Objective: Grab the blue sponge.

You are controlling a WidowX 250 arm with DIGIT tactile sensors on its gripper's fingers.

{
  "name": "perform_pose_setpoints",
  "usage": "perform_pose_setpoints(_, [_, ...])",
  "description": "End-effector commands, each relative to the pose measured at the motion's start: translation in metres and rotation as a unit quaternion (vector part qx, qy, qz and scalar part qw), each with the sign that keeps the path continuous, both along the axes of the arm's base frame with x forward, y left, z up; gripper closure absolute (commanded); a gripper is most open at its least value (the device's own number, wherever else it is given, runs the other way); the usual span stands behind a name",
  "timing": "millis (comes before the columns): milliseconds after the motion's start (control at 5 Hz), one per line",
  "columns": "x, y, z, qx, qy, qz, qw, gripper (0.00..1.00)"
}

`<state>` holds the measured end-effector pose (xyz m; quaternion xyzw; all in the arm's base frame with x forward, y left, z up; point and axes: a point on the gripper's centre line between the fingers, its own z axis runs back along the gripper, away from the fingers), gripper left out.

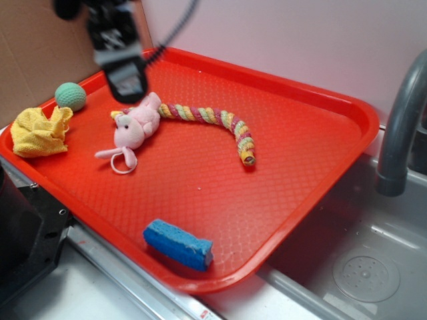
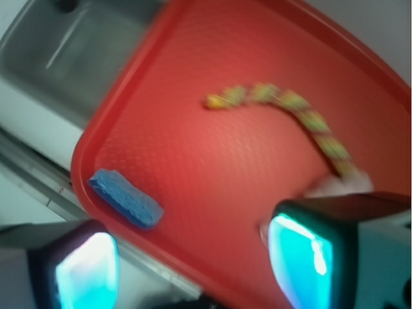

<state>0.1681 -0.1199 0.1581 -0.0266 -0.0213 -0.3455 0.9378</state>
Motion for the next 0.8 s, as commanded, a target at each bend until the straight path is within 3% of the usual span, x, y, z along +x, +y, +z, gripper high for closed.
perform_pose_setpoints(0, [-0.002, -0.008, 0.013, -0.015, -0.021, -0.007, 1.0, 0.0])
perform_pose_setpoints(400, [-0.002, -0.008, 0.013, -0.015, -0.021, -0.007, 1.0, 0.0])
perform_pose_setpoints(600, [-0.015, -0.021, -0.005, -0.05, -0.061, -0.132, 0.988, 0.0])
